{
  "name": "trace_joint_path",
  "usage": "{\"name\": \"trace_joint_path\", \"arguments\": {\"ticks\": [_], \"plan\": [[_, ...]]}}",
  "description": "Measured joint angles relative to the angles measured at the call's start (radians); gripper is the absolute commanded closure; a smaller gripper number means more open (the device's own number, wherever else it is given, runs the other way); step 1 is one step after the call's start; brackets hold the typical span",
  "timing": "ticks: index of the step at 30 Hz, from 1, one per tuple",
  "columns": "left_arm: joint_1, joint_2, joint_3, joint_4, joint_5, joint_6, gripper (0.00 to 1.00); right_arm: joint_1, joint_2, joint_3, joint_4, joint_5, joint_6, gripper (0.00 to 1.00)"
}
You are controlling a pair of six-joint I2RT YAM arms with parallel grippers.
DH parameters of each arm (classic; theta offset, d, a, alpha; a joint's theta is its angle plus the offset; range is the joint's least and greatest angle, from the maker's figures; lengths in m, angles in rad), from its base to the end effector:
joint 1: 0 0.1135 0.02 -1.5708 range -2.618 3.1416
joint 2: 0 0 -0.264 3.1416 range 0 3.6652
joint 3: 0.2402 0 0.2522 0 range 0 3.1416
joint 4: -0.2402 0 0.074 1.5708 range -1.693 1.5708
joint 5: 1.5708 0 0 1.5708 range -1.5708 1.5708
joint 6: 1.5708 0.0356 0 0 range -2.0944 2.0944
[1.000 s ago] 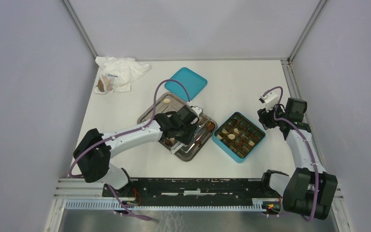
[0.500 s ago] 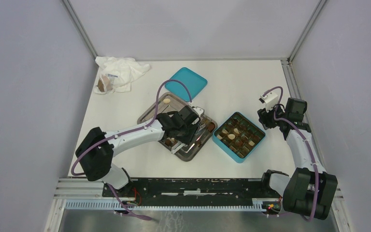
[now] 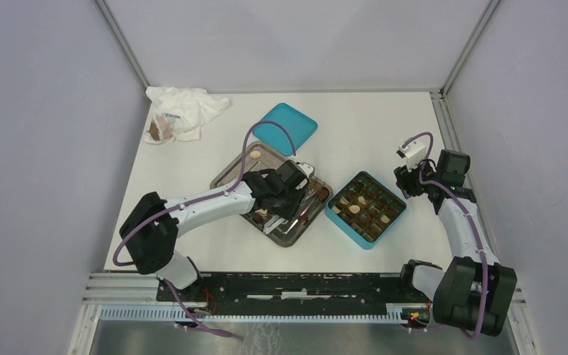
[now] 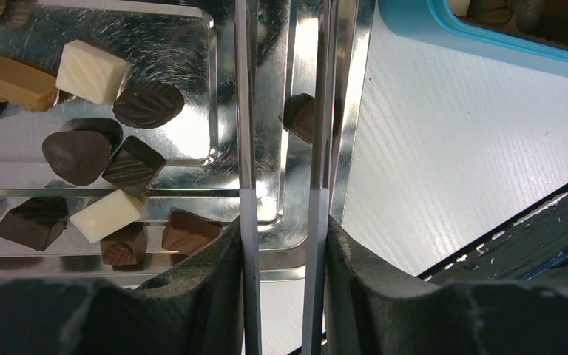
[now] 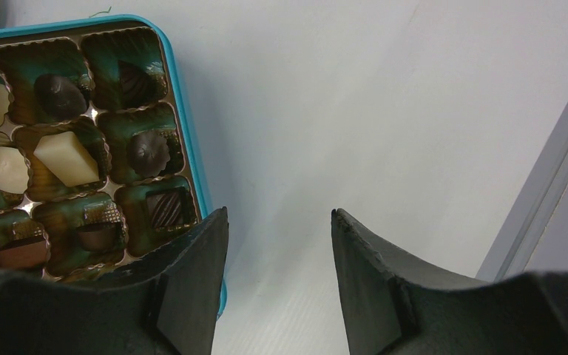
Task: Pack the chocolate
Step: Pick up the fake chocolate from the plate.
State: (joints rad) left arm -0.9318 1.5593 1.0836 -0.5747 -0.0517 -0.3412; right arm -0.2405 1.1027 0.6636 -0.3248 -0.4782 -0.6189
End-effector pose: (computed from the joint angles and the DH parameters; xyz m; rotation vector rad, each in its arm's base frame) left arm 0.1903 -0.2531 0.2236 0.7593 2.5592 -0.3669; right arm 0.2218 -0.0375 0.2262 -0.6449 2.1387 0.0972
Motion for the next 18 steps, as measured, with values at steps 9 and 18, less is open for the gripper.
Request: {"name": "trace_joint_path", "arguments": {"ticks": [9,18], "plan": [[0.000,0.003,0.004,-0.011,-0.022,0.014,0.57,0.000,0.000,0.000,0.000,0.000,0.000,0.41],[0.000,0.005,0.004,-0.023,-0.029,0.017,0.53,0.000,0.000,0.000,-0.001,0.000,0.000,0.41]]}}
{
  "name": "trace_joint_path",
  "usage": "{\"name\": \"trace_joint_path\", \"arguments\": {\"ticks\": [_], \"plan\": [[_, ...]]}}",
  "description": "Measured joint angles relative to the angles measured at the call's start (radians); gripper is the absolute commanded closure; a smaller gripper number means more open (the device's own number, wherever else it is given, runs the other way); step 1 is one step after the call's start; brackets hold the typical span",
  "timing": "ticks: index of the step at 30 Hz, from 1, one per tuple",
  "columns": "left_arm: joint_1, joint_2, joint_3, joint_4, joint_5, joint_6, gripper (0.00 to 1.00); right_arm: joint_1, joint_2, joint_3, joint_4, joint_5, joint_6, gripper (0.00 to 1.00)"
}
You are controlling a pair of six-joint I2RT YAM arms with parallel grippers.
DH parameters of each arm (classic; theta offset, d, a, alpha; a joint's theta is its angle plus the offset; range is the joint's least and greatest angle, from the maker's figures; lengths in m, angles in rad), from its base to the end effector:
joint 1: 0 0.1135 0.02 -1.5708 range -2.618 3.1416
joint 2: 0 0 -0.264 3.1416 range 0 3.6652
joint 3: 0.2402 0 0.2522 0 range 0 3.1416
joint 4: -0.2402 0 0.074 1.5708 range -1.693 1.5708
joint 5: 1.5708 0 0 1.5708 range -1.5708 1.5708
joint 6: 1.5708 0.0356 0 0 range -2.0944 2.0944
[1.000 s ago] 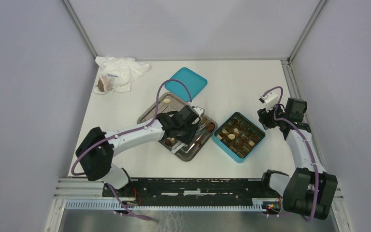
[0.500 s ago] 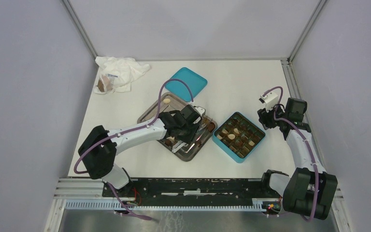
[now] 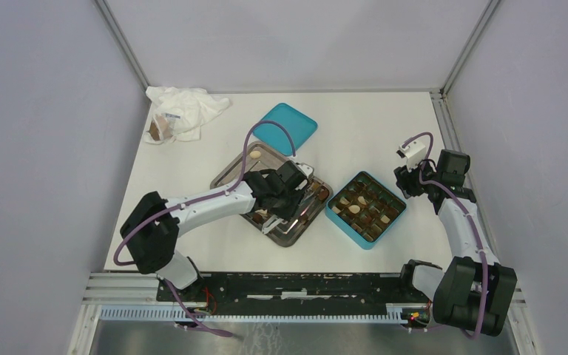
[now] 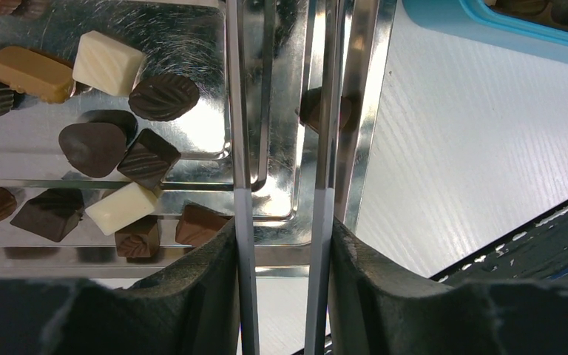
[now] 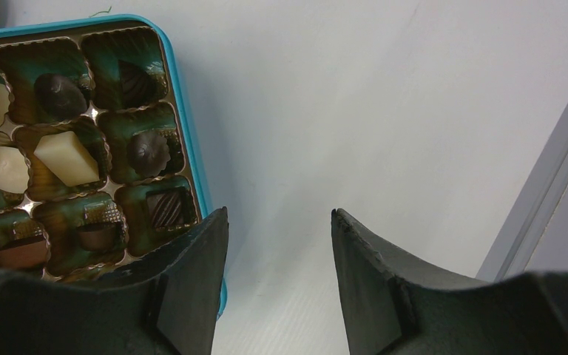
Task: Pack the chocolate
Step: Pick up the fake chocolate from the plate.
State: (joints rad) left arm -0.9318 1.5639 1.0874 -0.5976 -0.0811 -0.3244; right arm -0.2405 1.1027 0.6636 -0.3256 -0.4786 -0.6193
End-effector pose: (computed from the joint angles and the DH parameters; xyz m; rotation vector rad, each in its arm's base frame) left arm 0.1905 -0.2516 0.2222 0.7740 2.5619 -0.3109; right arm 0.2218 -0.0375 0.2262 -0.6454 2.1391 0.0979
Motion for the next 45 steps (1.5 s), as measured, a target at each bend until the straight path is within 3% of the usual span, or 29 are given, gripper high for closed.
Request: {"name": "trace_joint_path", "arguments": {"ticks": [6,17,19,25,31,33,40,45], "plan": [[0.000,0.023,0.001,0.000,0.000,0.000,0.56,0.000,0.000,0.000,0.000,0.000,0.000,0.41],[0.000,0.040,0.016,0.000,0.002,0.000,0.96,0.000,0.000,0.000,-0.002,0.000,-0.007,0.41],[0.000,0.037,0.016,0.000,0.000,0.000,0.98,0.000,0.000,0.000,-0.003,-0.006,-0.010,0.41],[0.000,-0.055,0.000,0.003,-0.007,0.000,0.98,0.000,0.006,0.002,-0.036,-0.066,-0.041,0.24],[0.000,-0.209,-0.074,0.031,0.011,0.000,0.98,0.000,0.052,0.011,-0.082,-0.120,-0.081,0.23],[0.000,-0.240,-0.099,0.042,0.025,-0.001,0.98,0.001,0.066,0.011,-0.090,-0.127,-0.086,0.26],[-0.013,-0.284,-0.130,0.064,0.077,-0.001,0.98,0.040,0.137,0.025,-0.103,-0.115,-0.095,0.47],[-0.039,-0.288,-0.129,0.084,0.102,-0.001,0.98,0.096,0.195,0.035,-0.103,-0.081,-0.105,0.68]]}}
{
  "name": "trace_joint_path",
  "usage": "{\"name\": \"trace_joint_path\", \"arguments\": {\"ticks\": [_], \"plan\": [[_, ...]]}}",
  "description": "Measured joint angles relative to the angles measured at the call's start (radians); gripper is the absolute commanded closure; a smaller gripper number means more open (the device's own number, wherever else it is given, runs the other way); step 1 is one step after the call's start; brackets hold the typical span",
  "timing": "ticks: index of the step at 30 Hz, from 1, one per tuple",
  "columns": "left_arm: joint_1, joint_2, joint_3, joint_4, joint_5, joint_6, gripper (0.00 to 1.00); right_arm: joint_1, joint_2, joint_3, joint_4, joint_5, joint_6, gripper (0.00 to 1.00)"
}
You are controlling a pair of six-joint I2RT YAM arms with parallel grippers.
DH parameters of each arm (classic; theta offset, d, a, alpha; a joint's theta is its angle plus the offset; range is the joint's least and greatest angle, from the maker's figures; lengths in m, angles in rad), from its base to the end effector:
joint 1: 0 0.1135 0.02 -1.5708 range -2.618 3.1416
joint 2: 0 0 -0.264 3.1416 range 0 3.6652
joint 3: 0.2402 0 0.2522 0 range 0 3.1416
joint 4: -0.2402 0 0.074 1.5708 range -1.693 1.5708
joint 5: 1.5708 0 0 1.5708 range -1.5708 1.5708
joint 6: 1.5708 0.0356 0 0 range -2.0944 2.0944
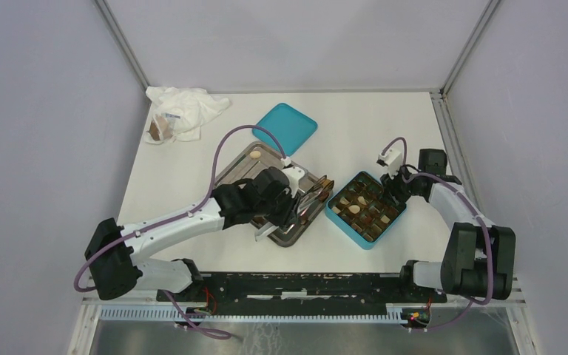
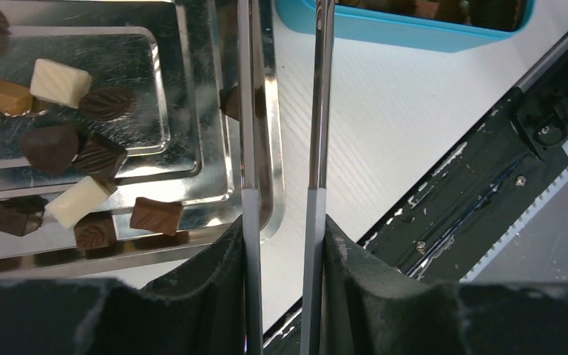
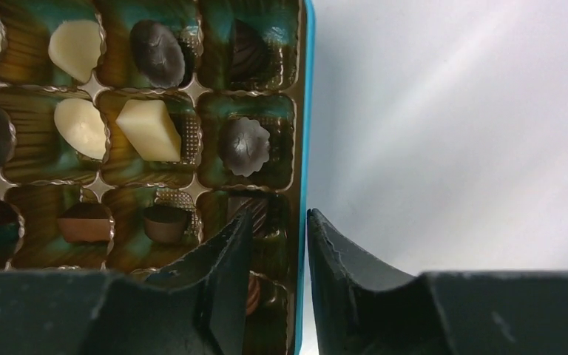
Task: Pack the chocolate
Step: Pick up the fake chocolate from the plate.
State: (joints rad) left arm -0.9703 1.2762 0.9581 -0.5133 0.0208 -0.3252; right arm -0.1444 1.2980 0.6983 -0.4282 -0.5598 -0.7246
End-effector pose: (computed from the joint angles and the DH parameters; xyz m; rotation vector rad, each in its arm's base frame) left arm 0.1512 -0.2221 0.2655 0.8011 2.3651 -0.6046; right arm 0.2390 -0.0157 0.1898 -0.8716 2.2478 0.3450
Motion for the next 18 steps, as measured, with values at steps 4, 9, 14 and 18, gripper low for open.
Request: {"name": "trace_joint_path", "arguments": {"ticks": [4,9,14,18], "plan": [[-0.028,0.000,0.000,0.014,0.014,0.000,0.98,0.032,0.037,0.011,0.002,0.038,-0.012,0.90],[-0.053,0.000,0.000,0.027,0.017,0.000,0.98,0.046,0.039,0.018,0.002,0.063,-0.018,1.00],[-0.079,0.000,-0.002,0.052,0.017,0.000,0.98,0.051,-0.025,0.017,0.000,0.076,-0.031,1.00],[-0.106,-0.002,-0.012,0.073,0.016,0.001,0.98,0.053,-0.176,-0.006,0.024,0.075,-0.051,1.00]]}}
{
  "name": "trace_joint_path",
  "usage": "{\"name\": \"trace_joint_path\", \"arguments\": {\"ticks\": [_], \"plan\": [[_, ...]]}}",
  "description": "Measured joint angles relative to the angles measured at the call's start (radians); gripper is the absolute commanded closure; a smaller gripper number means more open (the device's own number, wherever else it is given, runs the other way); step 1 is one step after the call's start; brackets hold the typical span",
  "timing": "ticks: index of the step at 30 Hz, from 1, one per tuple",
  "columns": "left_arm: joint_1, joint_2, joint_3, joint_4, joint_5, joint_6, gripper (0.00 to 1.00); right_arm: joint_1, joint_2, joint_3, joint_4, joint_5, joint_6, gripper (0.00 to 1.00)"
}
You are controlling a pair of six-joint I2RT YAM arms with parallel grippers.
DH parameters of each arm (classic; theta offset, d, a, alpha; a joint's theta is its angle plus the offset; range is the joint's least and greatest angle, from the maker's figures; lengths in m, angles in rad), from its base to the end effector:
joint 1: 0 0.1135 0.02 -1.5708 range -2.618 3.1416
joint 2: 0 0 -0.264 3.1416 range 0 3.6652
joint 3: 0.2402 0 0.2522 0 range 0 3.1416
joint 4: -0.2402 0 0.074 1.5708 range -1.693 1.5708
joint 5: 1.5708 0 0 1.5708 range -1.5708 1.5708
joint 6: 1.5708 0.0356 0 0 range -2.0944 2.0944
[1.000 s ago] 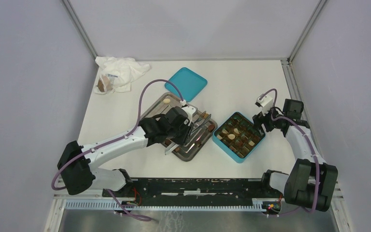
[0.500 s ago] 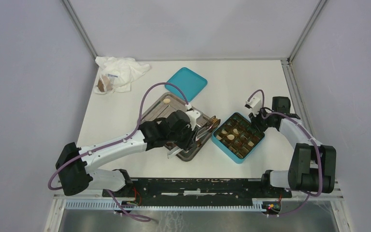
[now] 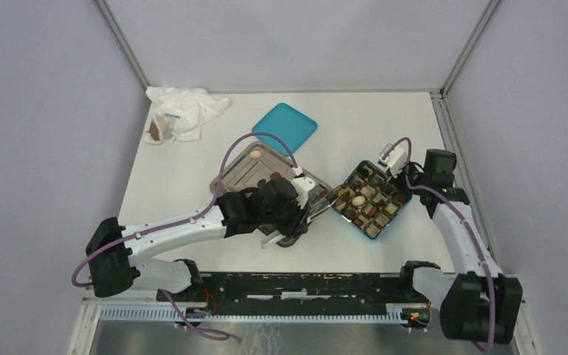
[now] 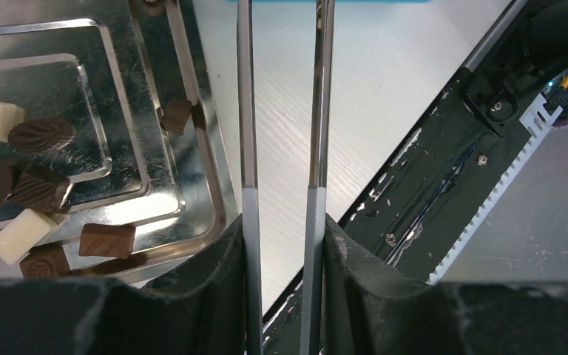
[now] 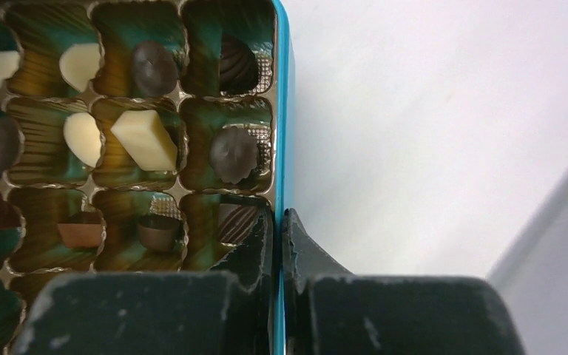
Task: Pack the chocolate
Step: Pick up the fake chocolate from the plate, then place the fake chocolate in the packing box.
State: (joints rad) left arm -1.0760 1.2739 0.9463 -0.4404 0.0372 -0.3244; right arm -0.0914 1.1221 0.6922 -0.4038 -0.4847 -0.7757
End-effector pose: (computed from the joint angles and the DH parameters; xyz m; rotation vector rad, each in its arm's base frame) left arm 0.1284 -0.2407 0.2678 0.9203 2.2795 -0.7073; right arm 0.2246 -0.0039 0.2257 -0.9695 2.0738 0.1415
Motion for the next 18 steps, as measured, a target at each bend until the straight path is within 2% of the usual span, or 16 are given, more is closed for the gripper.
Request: {"name": "trace_joint_path", "arguments": {"ticks": [7,18], "plan": [[-0.046,-0.006,-0.014,0.049,0.003,0.000,0.98,0.015,-0.249,-0.081,0.093,-0.021,-0.035,1.00],[-0.137,0.084,-0.004,0.129,0.018,0.001,0.98,0.019,-0.230,-0.103,0.106,-0.038,-0.045,1.00]]}}
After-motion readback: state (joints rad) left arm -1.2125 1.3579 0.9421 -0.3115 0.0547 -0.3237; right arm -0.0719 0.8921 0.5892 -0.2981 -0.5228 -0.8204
